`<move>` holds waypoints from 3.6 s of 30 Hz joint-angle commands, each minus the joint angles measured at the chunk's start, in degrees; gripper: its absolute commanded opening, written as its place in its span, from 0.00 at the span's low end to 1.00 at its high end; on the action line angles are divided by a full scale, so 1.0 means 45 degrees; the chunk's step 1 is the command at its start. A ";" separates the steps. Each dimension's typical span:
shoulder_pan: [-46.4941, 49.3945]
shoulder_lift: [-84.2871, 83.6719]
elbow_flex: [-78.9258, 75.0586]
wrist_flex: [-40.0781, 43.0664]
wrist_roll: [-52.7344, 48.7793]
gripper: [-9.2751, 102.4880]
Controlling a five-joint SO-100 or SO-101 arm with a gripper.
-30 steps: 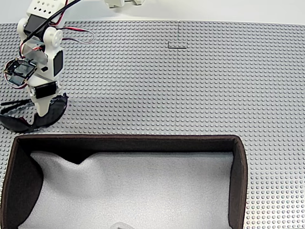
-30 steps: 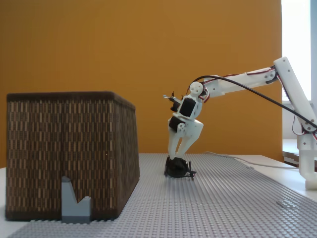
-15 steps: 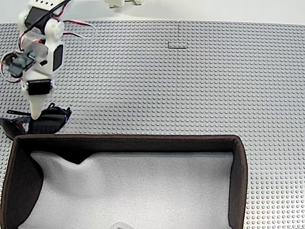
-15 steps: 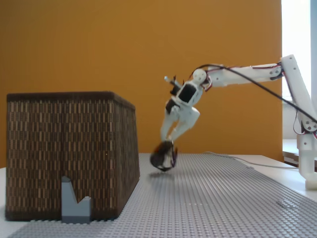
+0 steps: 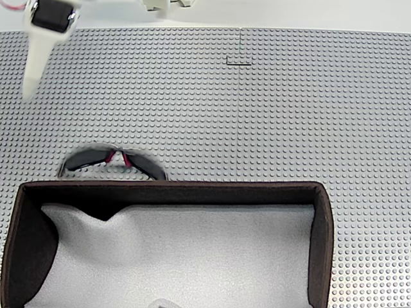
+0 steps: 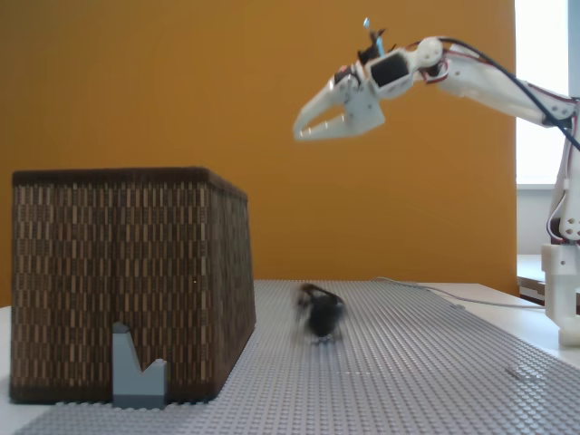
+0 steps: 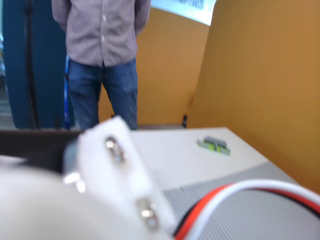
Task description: Grasp a glasses and put it in the bin.
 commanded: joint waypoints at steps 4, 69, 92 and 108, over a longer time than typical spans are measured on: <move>-0.0117 0.0996 0.3320 0.0820 -0.1133 0.08; 0.0840 0.3711 0.4512 0.0078 0.1133 0.08; -0.2070 -0.4590 -0.1914 -1.1992 0.1543 0.08; -0.2051 -0.8340 -0.3672 -1.0195 0.1680 0.50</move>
